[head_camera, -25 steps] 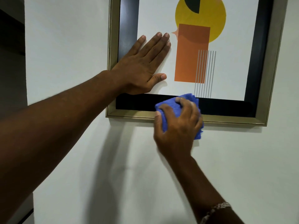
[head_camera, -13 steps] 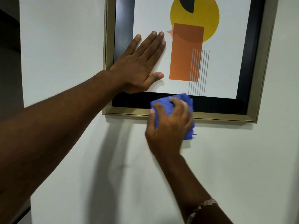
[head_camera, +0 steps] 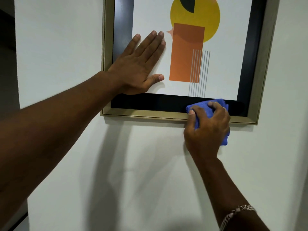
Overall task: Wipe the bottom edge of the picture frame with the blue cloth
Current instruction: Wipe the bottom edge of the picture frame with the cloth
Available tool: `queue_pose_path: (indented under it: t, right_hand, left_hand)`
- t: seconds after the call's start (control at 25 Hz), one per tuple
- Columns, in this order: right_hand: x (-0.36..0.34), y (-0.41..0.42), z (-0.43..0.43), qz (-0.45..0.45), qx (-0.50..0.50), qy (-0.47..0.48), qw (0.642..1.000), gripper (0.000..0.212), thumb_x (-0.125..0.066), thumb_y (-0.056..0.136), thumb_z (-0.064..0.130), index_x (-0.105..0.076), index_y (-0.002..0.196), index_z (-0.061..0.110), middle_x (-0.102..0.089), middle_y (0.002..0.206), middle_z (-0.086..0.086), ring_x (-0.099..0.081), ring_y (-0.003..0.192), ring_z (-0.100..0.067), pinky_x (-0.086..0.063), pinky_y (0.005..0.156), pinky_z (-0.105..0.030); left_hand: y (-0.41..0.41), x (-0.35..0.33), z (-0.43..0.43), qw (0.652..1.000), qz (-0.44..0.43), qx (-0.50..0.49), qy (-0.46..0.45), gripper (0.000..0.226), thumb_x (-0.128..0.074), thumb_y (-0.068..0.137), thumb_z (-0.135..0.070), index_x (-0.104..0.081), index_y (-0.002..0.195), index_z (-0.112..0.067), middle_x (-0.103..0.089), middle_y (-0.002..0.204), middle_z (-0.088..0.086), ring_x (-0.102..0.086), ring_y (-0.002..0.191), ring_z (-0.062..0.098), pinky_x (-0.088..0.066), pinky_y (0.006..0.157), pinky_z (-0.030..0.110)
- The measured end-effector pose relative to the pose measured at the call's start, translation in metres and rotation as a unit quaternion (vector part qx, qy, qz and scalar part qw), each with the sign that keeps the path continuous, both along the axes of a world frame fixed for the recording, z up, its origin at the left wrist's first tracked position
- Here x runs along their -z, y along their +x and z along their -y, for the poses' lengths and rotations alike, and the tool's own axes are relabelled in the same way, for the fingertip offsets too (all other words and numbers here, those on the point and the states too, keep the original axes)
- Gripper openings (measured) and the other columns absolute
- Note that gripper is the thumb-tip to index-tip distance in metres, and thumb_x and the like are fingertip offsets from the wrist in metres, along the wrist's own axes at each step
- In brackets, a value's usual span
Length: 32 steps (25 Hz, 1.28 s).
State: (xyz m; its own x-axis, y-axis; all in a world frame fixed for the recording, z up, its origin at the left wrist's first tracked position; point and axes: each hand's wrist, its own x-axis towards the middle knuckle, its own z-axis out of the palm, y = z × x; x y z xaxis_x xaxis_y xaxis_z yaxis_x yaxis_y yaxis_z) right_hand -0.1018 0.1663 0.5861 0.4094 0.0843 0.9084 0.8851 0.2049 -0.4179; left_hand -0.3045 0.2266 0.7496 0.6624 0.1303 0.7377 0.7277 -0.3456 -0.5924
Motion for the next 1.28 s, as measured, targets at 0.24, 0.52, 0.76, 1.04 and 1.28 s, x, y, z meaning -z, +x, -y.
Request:
queue_pose_path:
  t: [0.24,0.52,0.76,1.04,1.28]
  right_hand:
    - [-0.005,-0.078,-0.001,0.047,-0.016,-0.025,0.998,0.018,-0.059,0.091,0.028,-0.071,0.103,0.022,-0.06,0.128,-0.015,-0.05,0.126,-0.039,-0.042,0.103,-0.059]
    - [-0.002,-0.112,-0.013,0.172,-0.03,-0.076,0.982,0.032,-0.055,0.093,0.043,-0.062,0.12,0.028,-0.053,0.142,-0.011,-0.042,0.138,-0.035,-0.034,0.112,-0.062]
    - [0.007,-0.049,0.002,0.199,-0.023,-0.092,0.975,0.05,-0.035,0.09,0.039,-0.051,0.137,0.031,-0.042,0.153,-0.006,-0.031,0.145,-0.031,-0.022,0.12,-0.06]
    - [0.002,0.019,0.018,0.156,-0.235,-0.03,0.959,0.06,-0.059,0.081,-0.004,-0.046,0.14,0.002,-0.052,0.144,-0.014,-0.044,0.137,-0.025,-0.039,0.115,-0.05]
    - [-0.003,0.046,0.026,0.114,-0.24,-0.043,0.963,0.08,-0.076,0.08,0.01,-0.032,0.147,0.008,-0.037,0.154,-0.015,-0.035,0.144,-0.027,-0.033,0.12,-0.04]
  left_hand:
    - [0.003,0.002,0.003,1.0,0.007,0.0,-0.006,0.086,-0.012,0.093,-0.063,0.005,0.155,-0.006,0.005,0.167,0.014,0.006,0.154,0.028,0.0,0.126,0.052]
    - [0.002,0.0,0.002,1.0,0.01,0.007,-0.019,0.084,-0.01,0.093,-0.061,0.004,0.156,-0.008,0.005,0.167,0.012,0.006,0.155,0.026,0.001,0.125,0.051]
    - [0.005,0.013,0.011,0.998,0.046,0.007,-0.052,0.083,-0.014,0.093,-0.06,0.002,0.156,-0.008,0.004,0.167,0.012,0.005,0.155,0.025,0.001,0.125,0.051]
    - [0.053,0.105,0.035,0.986,0.083,0.045,-0.135,0.076,-0.024,0.096,-0.051,-0.006,0.156,-0.008,0.003,0.167,0.012,0.007,0.154,0.027,0.001,0.126,0.048]
    - [0.093,0.129,0.046,0.972,0.155,0.082,-0.157,0.056,-0.032,0.098,-0.034,-0.036,0.147,-0.006,-0.004,0.167,0.014,0.007,0.154,0.032,0.001,0.126,0.052]
